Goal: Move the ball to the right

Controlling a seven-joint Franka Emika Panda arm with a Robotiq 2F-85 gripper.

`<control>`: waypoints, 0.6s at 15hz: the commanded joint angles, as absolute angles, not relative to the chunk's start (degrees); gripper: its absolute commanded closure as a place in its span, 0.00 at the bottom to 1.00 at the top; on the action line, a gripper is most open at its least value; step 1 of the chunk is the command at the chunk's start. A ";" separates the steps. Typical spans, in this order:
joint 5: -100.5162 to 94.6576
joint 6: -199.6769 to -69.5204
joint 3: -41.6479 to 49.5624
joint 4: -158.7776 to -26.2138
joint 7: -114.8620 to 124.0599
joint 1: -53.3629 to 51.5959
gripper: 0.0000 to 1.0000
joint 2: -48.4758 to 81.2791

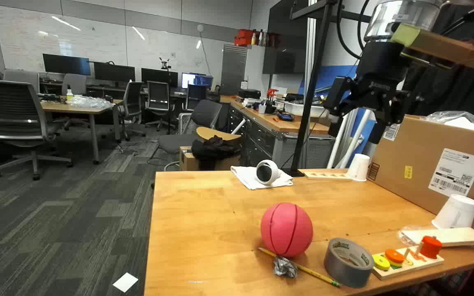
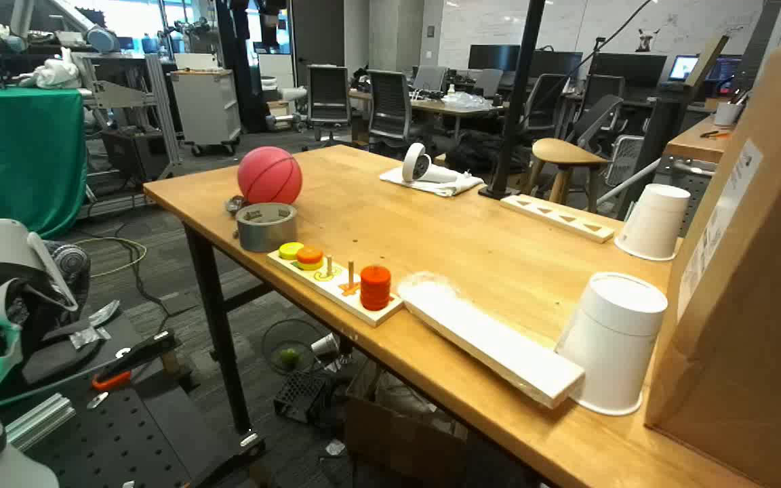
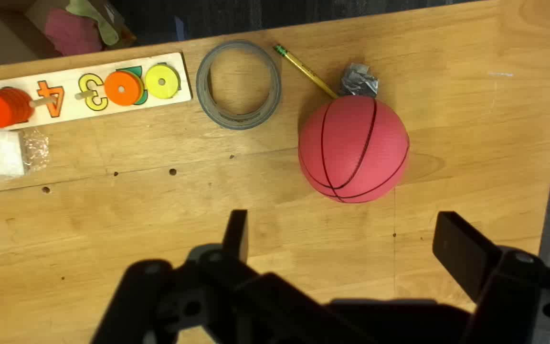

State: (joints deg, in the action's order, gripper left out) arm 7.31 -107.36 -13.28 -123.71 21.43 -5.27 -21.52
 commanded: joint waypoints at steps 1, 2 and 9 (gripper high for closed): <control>7.13 -107.29 -12.88 -123.35 21.57 -5.73 0.00 -21.45; 7.13 -107.29 -12.89 -123.07 21.57 -5.73 0.00 -21.54; 7.13 -107.28 -12.90 -122.89 21.57 -5.71 0.00 -21.88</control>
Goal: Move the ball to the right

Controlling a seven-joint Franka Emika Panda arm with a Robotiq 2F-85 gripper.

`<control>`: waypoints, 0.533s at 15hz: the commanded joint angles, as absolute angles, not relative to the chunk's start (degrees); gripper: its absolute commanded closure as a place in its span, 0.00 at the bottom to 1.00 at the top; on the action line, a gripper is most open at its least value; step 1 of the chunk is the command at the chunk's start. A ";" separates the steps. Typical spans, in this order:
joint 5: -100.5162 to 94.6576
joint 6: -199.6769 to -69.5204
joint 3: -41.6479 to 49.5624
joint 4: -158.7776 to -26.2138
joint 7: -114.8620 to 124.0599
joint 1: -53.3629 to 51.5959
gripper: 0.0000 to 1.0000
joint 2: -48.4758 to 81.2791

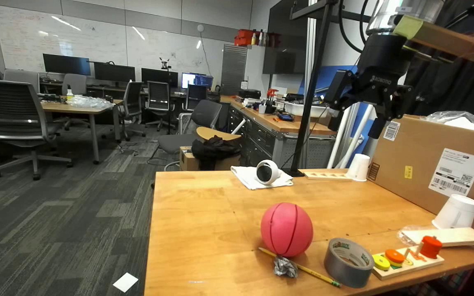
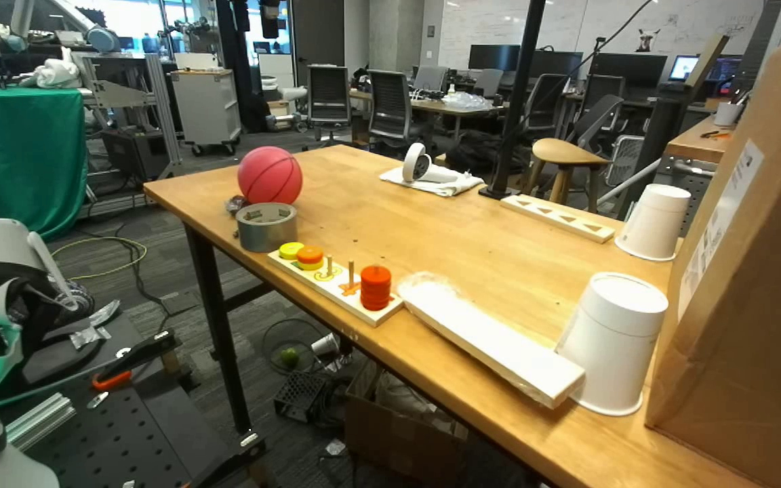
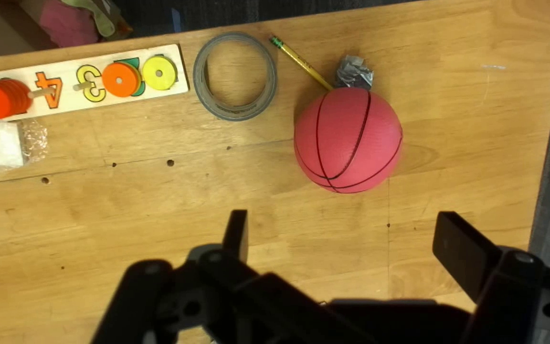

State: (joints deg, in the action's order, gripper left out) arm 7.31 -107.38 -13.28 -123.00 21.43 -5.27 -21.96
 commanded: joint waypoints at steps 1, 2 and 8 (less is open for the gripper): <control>7.13 -107.28 -12.90 -122.89 21.57 -5.71 0.00 -21.89; 7.13 -107.28 -12.90 -122.89 21.57 -5.71 0.00 -21.88; 9.40 -109.76 -15.32 -124.10 21.14 -9.30 0.00 -22.54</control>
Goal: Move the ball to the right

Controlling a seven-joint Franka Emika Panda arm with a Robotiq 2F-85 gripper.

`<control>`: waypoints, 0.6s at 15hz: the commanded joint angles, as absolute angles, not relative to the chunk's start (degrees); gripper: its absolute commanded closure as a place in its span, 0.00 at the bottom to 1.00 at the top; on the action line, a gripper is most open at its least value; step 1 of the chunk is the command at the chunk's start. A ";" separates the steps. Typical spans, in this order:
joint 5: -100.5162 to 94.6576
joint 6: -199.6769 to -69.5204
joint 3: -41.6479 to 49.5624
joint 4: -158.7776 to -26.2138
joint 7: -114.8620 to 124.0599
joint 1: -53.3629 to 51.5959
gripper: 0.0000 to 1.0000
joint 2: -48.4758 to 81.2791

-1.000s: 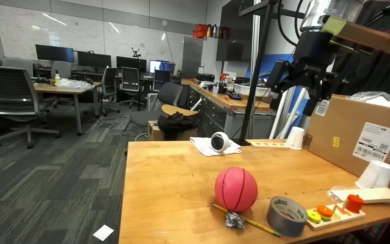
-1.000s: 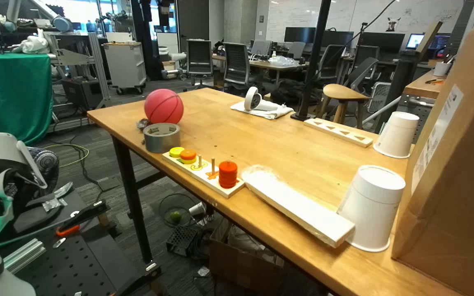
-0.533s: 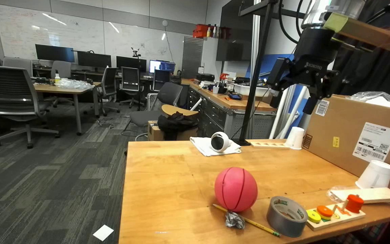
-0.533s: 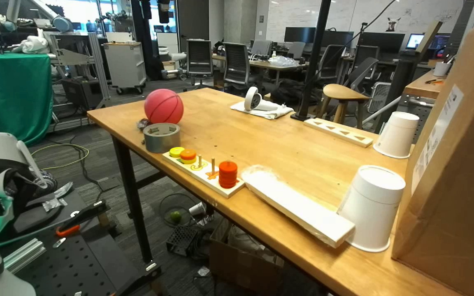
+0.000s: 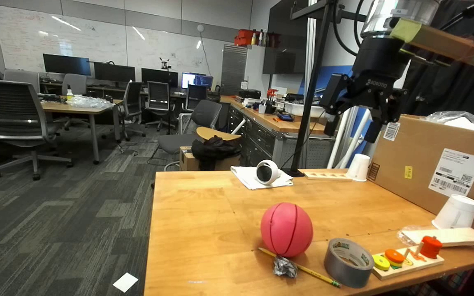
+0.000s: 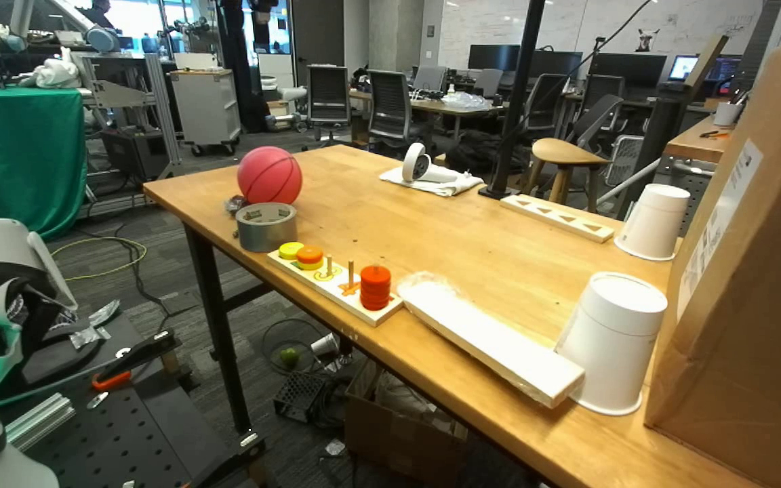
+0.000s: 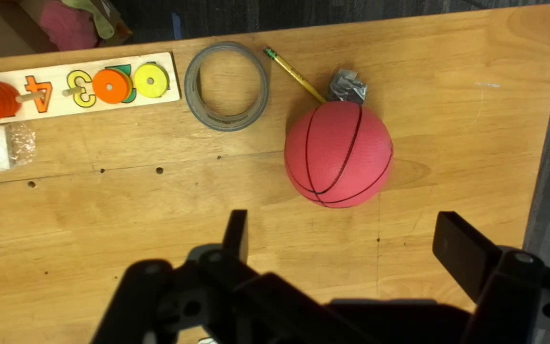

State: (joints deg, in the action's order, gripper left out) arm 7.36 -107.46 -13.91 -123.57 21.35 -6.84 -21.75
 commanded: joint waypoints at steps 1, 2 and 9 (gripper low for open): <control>9.99 -110.74 -16.14 -124.13 20.88 -10.46 0.00 -22.36; 10.58 -111.48 -17.02 -123.92 20.65 -11.58 0.00 -21.87; 11.60 -124.63 -22.69 -124.80 11.26 -19.73 0.00 -14.10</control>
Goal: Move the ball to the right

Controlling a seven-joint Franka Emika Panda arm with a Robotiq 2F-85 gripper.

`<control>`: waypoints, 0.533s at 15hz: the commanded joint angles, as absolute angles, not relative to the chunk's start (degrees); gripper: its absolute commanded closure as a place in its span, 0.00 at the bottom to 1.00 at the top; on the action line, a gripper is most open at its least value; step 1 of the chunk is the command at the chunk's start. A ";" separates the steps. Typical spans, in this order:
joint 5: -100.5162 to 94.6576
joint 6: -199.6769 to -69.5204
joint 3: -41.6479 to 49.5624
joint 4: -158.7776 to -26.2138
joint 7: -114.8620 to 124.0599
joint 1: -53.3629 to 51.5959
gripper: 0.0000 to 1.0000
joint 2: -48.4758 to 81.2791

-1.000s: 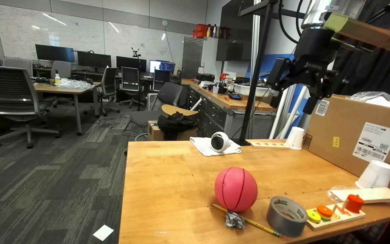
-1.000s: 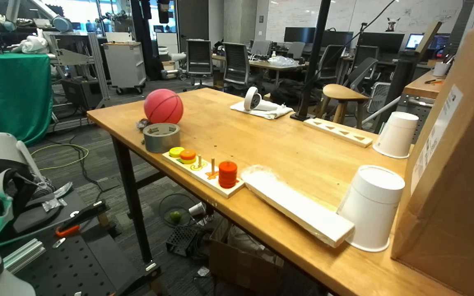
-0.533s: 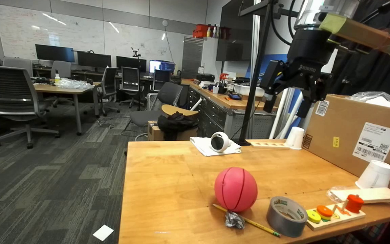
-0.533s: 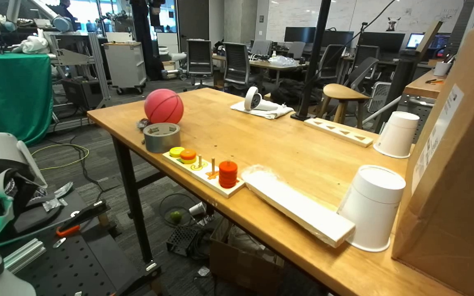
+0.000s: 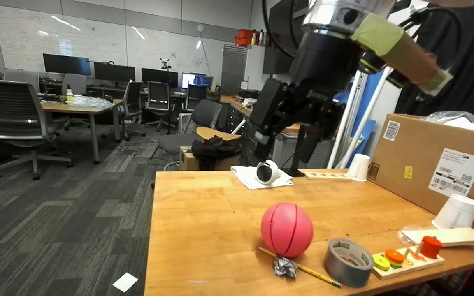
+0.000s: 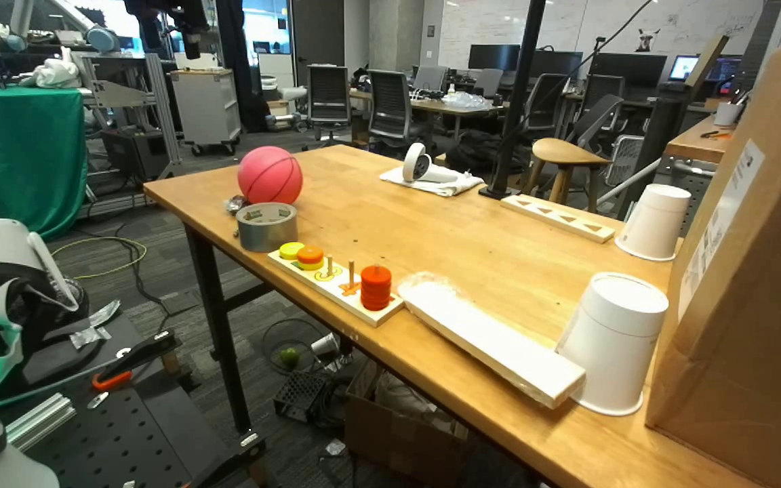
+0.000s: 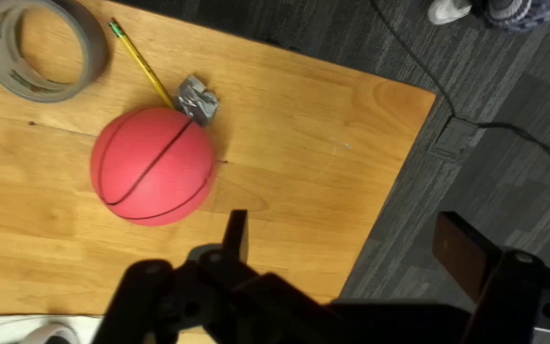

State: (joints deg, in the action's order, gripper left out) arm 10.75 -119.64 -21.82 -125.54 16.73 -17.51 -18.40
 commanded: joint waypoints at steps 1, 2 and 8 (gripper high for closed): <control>12.01 -125.43 -22.93 -124.46 9.83 -20.50 0.00 -12.25; 12.41 -126.43 -23.08 -124.24 8.13 -21.21 0.00 -9.85; 15.00 -128.22 -22.49 -122.29 -2.47 -22.14 0.00 1.64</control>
State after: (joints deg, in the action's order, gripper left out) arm 12.85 -127.53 -23.26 -125.23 3.22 -21.96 -3.67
